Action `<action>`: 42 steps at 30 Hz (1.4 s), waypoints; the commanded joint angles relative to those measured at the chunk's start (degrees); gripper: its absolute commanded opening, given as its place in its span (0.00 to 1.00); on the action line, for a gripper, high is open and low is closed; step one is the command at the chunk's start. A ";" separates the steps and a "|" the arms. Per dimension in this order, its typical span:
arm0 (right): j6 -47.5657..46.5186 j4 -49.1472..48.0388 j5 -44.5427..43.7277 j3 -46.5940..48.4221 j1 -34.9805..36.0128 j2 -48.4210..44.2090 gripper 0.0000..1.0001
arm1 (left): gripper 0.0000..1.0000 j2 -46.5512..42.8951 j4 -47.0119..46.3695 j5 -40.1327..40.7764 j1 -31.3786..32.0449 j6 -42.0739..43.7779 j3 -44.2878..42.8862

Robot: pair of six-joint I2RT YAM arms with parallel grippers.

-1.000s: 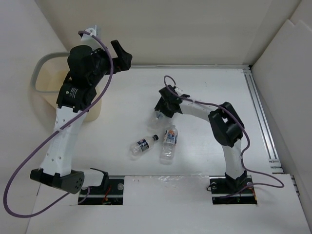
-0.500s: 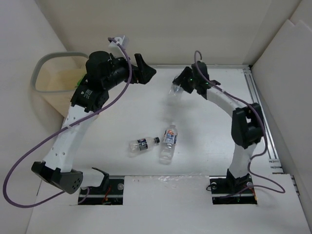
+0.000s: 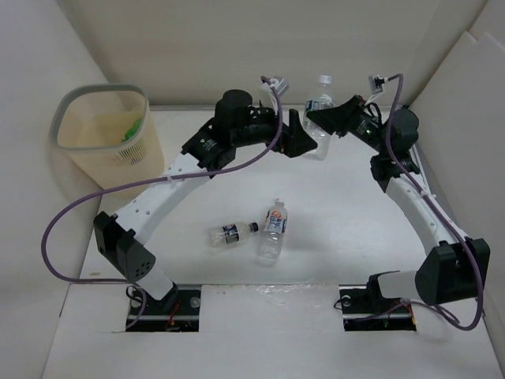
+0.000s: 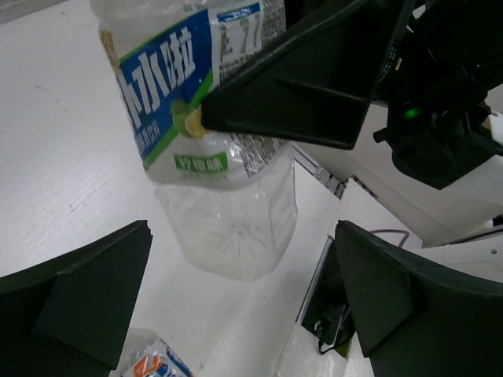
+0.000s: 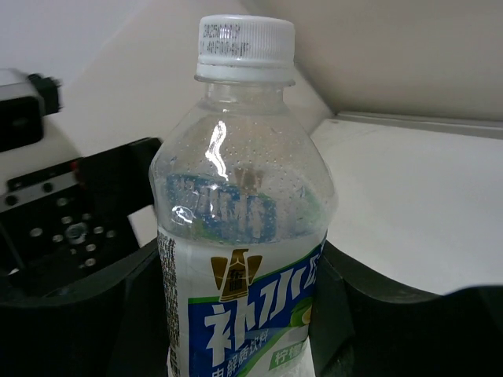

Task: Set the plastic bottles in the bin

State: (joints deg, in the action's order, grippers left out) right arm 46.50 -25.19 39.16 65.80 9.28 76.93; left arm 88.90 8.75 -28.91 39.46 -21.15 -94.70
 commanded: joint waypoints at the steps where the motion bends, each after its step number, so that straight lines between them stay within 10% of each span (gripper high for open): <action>1: 7.89 -15.30 8.65 -3.21 -1.36 -3.70 0.00 | 1.00 0.39 -5.94 -0.63 1.75 -1.00 -3.83; 12: 17.57 -29.73 10.51 -7.61 -1.37 -7.05 0.02 | 0.98 6.11 -13.65 -1.84 7.65 -4.51 -5.94; 14: 18.96 -31.84 10.50 -8.93 -2.06 -7.05 0.22 | 0.68 6.11 -15.43 -2.38 7.65 -5.13 -5.24; 17: 18.98 -32.39 10.50 -10.25 -5.40 -7.05 0.81 | 0.00 5.50 -15.35 -2.30 6.34 -6.53 -5.24; 19: 16.44 -28.88 9.98 -11.65 -8.12 -7.66 1.00 | 0.00 4.80 -14.12 -2.30 4.32 -6.54 -6.03; 26: -0.95 -3.84 4.98 -15.52 -14.82 -12.32 1.00 | 0.00 -2.85 2.45 4.63 -14.48 -2.24 -13.05; 33: -13.36 17.79 -16.68 -19.12 -2.02 -16.19 1.00 | 0.00 -5.67 22.50 23.57 -34.61 -0.64 -26.24; 42: -16.79 25.18 -29.57 -19.75 10.58 -17.69 1.00 | 0.00 -8.66 20.26 21.00 -64.05 -5.04 -7.37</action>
State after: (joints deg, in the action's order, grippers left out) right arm 32.84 -2.35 16.38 45.95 17.39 60.64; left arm 78.61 28.29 -7.46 -21.21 -24.38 -107.48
